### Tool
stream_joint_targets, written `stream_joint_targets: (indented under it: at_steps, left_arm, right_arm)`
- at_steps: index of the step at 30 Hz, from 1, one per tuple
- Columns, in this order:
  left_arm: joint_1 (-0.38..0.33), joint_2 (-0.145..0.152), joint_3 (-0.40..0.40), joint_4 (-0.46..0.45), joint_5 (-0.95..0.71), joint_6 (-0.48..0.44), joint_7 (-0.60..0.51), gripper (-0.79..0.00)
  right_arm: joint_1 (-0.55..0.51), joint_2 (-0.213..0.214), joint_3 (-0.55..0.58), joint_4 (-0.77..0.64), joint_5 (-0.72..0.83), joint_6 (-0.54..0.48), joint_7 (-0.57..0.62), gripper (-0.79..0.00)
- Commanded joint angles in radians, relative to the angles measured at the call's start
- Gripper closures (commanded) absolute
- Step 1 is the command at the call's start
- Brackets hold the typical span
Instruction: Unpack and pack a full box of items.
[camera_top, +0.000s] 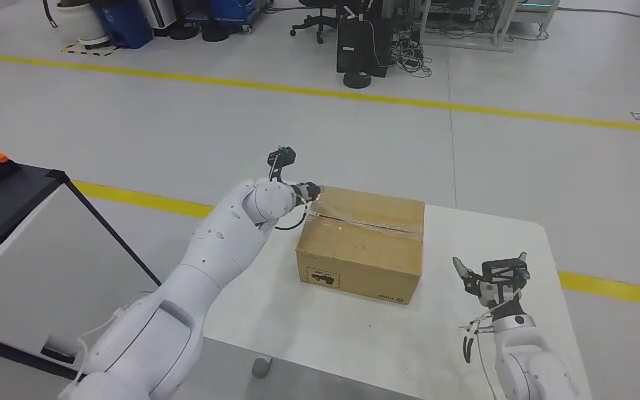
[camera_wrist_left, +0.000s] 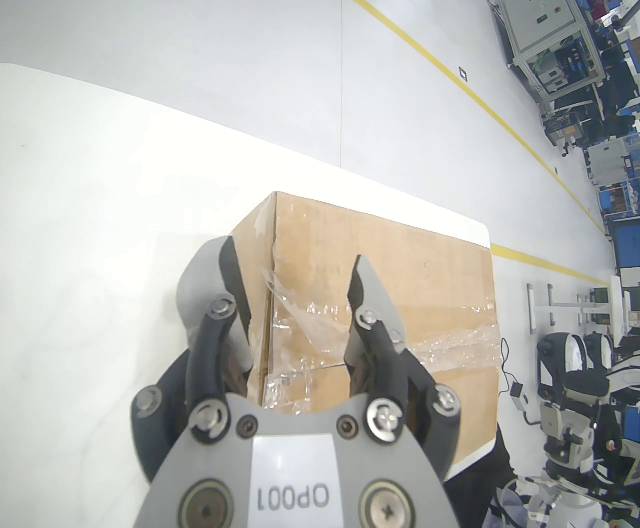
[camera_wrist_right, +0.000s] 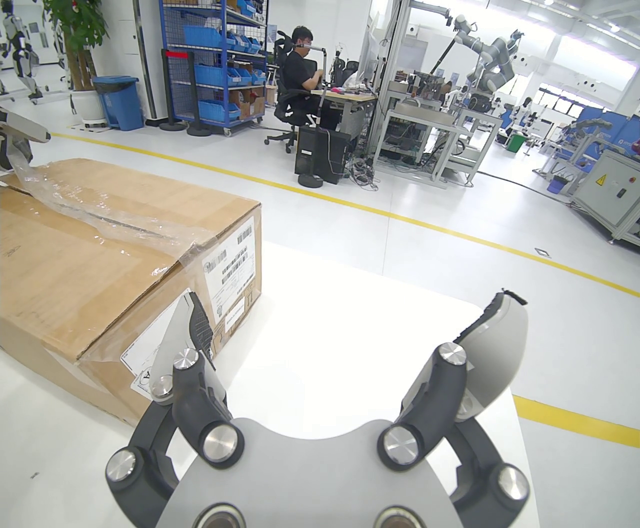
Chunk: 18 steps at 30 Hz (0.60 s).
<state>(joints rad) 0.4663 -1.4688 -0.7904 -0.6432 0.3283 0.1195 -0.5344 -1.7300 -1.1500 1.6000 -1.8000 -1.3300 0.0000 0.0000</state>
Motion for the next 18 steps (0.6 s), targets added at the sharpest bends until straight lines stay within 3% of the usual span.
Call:
stream_joint_targets:
  at_steps: [1,10,18]
  left_arm:
    - [0.003,0.001,-0.001,-0.017,0.021,0.019,0.011,0.000]
    - [0.050,0.023,-0.028,-0.167,0.112,0.111,-0.001,0.000]
    - [0.127,0.060,-0.100,-0.435,0.160,0.115,-0.063,0.000]
  right_arm:
    - [0.000,0.000,0.000,0.000,0.000,0.000,0.000,-0.785]
    - [0.000,0.000,0.000,0.000,0.000,0.000,0.000,-0.785]
    - [0.000,0.000,0.000,0.000,0.000,0.000,0.000,-0.785]
